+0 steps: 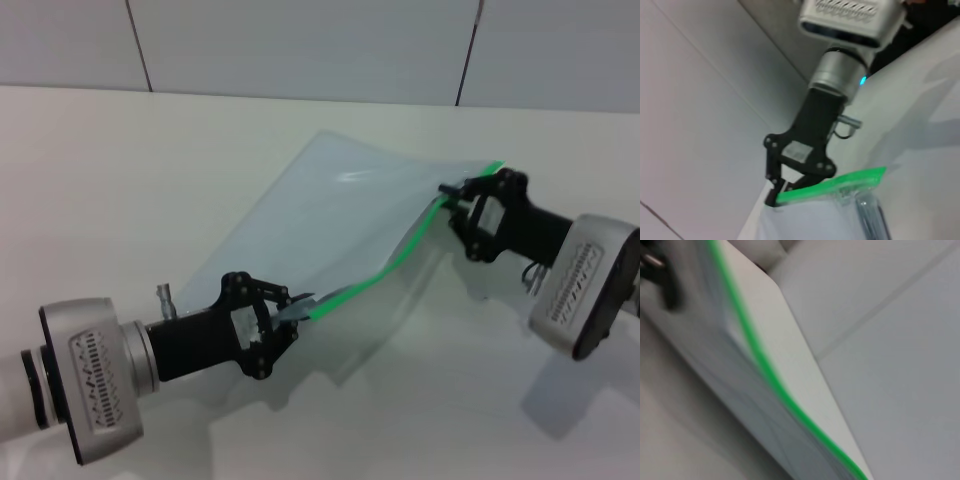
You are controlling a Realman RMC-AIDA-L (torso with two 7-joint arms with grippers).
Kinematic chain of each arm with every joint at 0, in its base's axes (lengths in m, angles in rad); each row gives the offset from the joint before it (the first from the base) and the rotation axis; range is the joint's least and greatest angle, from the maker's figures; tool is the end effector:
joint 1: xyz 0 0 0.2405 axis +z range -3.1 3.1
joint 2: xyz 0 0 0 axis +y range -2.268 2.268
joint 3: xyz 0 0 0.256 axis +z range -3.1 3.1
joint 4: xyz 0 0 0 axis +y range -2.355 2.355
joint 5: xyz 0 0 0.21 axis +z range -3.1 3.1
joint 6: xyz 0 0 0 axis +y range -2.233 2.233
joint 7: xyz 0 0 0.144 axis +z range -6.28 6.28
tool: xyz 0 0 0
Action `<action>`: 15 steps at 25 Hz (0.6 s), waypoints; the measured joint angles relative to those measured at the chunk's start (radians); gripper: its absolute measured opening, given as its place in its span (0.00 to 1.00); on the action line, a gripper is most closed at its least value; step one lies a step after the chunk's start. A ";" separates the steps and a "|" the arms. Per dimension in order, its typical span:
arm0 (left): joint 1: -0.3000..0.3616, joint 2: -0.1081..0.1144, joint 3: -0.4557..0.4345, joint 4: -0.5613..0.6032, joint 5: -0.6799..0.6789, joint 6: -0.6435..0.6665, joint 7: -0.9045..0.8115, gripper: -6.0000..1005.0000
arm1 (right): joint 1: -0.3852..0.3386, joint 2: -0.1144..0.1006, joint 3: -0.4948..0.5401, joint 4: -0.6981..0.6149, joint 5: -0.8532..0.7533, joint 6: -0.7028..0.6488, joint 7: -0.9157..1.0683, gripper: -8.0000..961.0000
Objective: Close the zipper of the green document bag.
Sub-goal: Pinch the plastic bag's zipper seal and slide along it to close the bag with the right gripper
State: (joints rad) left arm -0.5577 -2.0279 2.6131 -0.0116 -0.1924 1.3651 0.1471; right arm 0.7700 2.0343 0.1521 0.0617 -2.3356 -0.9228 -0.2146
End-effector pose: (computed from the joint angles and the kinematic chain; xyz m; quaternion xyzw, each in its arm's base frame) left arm -0.2911 0.2896 -0.0717 -0.9119 0.2121 -0.1772 0.3034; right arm 0.2573 0.3842 -0.0794 -0.8996 -0.1971 0.0553 0.3858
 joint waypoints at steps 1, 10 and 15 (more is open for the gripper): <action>0.003 0.000 0.000 0.003 0.004 0.000 0.000 0.08 | 0.000 0.000 0.019 0.000 0.000 0.012 -0.012 0.08; 0.017 0.000 0.001 0.007 0.017 0.000 0.000 0.08 | -0.002 0.000 0.170 -0.029 0.000 0.044 -0.039 0.08; 0.017 0.000 -0.004 0.007 0.014 0.000 0.008 0.08 | -0.019 0.002 0.272 -0.023 0.001 0.042 -0.100 0.08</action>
State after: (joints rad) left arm -0.5408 -2.0279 2.6094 -0.0042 -0.1786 1.3647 0.1547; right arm 0.7512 2.0362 0.4242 0.0388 -2.3342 -0.8803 -0.3143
